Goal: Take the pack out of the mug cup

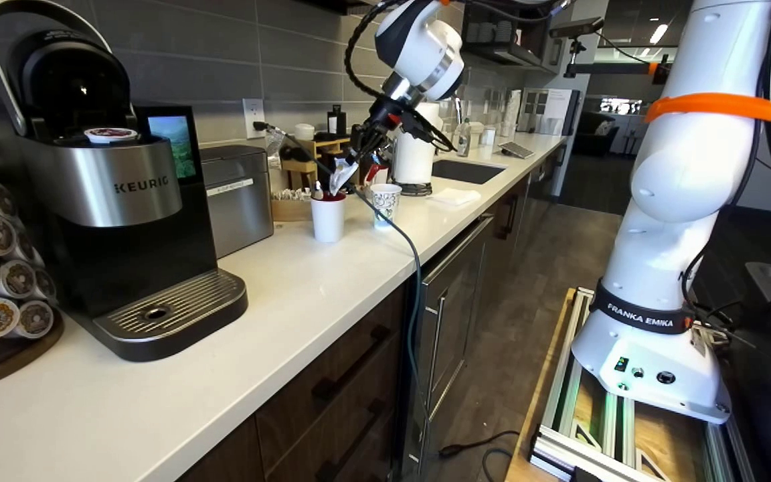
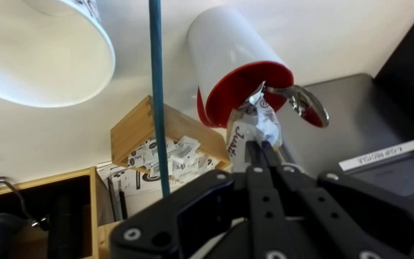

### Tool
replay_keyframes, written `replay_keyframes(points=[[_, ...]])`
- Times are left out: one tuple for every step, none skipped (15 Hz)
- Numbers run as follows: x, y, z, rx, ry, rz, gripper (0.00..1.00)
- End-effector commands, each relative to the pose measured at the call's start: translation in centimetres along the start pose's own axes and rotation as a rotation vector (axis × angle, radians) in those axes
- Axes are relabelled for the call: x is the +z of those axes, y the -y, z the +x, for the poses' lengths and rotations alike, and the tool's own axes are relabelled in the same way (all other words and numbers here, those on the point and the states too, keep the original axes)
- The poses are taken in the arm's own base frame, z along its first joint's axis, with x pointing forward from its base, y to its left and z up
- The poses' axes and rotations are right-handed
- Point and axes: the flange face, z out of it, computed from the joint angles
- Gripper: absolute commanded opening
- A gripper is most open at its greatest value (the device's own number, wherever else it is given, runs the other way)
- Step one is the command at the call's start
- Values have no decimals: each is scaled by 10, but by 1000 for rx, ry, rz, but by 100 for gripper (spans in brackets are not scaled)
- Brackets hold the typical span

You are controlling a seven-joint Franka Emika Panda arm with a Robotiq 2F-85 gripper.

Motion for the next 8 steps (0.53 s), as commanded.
replay_keyframes(points=[[-34, -30, -13, 168, -97, 76, 0], [-41, -40, -15, 222, -119, 92, 0], [-45, -52, -18, 284, -136, 92, 0], [-48, -64, -21, 347, -145, 78, 0], [-50, -74, -23, 402, -154, 64, 0], [-51, -84, -24, 454, -162, 53, 0], [-53, -92, -25, 506, -166, 51, 0], [-54, -101, -25, 557, -170, 52, 0]])
